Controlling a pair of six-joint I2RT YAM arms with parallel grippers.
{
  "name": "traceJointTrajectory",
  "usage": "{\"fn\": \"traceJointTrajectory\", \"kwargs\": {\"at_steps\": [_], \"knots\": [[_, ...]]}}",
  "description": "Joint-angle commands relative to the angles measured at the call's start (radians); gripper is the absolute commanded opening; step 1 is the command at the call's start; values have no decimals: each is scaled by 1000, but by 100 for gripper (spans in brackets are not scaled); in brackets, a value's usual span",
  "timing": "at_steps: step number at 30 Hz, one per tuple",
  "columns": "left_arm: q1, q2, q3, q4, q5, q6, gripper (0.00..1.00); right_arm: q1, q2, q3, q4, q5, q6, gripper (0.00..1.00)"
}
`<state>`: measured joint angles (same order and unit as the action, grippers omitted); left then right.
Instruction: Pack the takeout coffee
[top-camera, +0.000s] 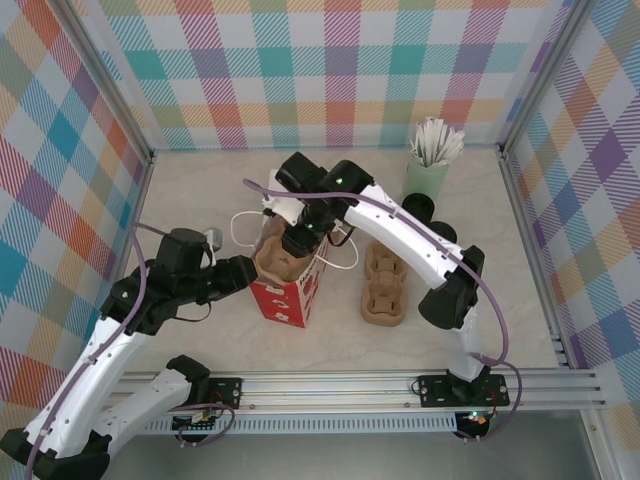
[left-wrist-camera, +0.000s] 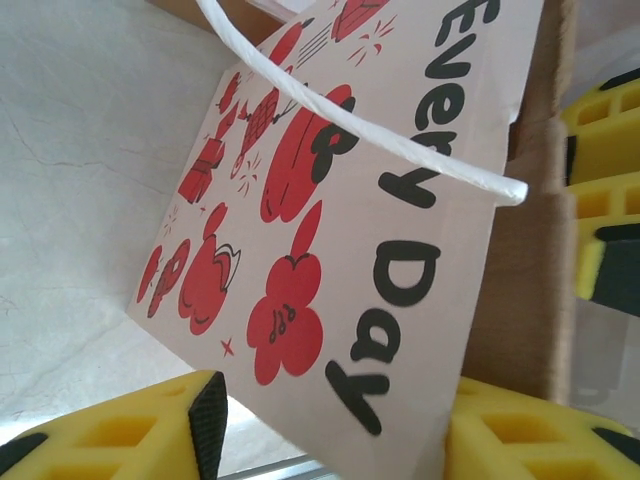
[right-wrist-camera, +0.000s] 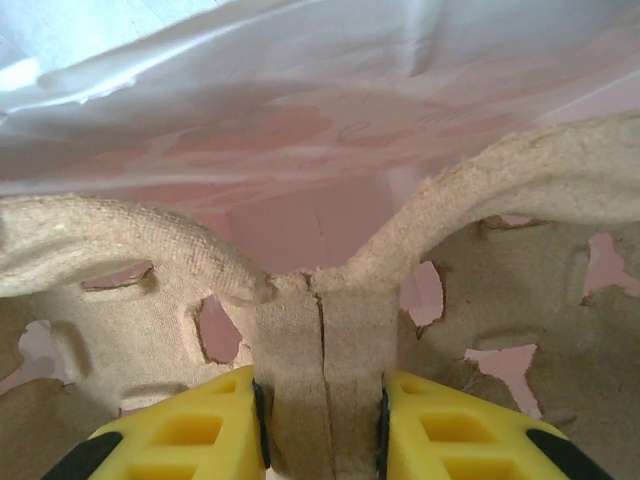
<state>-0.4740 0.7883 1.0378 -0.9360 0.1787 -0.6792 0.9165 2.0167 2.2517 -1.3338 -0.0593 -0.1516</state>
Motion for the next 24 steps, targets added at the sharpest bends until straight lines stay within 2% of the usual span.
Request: {"fn": "traceJointTrajectory", "kwargs": {"at_steps": [1,14,24], "knots": [[14,-8,54,-20,-1,23,56,2,-33,-12,-38,26,-23,29],[14,12,113,-6,-42,-13,63,20,6,21,-82,100,-45,29],[14,90,87,109,2,-21,67,31,55,81,-139,128,-51,29]]}}
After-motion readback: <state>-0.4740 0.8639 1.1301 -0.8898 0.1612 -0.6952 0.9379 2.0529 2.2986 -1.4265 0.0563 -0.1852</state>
